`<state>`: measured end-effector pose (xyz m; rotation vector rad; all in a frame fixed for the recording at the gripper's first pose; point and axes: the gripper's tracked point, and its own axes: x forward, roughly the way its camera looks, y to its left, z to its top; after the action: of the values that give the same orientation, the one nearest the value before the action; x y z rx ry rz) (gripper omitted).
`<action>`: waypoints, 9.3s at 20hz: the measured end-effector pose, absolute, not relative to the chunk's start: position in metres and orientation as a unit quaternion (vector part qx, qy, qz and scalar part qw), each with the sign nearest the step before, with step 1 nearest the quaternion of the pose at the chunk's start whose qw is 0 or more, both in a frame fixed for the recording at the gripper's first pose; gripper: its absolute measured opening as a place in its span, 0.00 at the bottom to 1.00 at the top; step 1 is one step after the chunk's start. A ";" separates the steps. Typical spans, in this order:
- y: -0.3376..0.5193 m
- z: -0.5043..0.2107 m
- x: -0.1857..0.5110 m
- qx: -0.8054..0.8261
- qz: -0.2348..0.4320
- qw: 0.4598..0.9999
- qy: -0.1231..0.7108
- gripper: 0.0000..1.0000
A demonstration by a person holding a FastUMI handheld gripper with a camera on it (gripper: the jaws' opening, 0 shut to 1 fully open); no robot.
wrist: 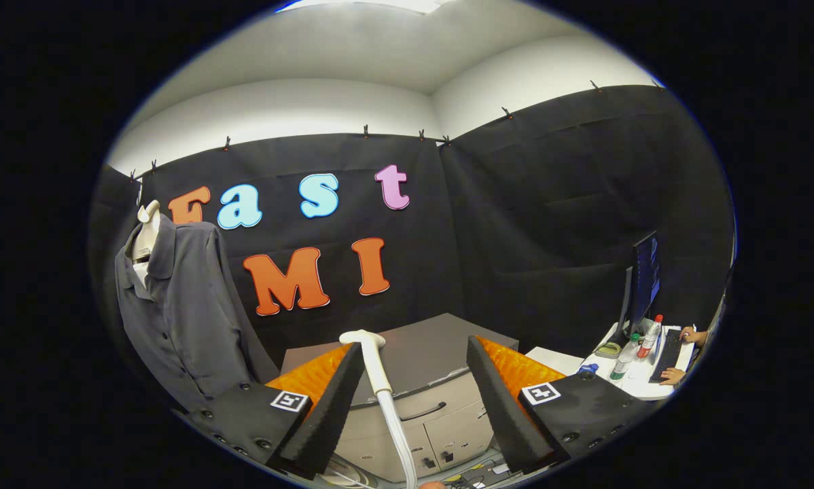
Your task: Iron the clothes twice with a garment steamer, once on the left side and once on the right side.
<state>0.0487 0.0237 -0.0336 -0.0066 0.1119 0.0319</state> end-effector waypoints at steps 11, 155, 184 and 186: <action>0.063 -0.055 0.143 -0.017 0.099 0.989 0.110 0.98; 0.425 -0.270 0.032 -0.061 0.146 0.931 0.328 0.43; 0.379 -0.402 -0.001 -0.084 0.126 0.886 0.438 0.43; 0.377 -0.410 -0.003 -0.086 0.124 0.883 0.445 0.43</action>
<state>-0.0027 0.3772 -0.4103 -0.1794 0.9257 0.2587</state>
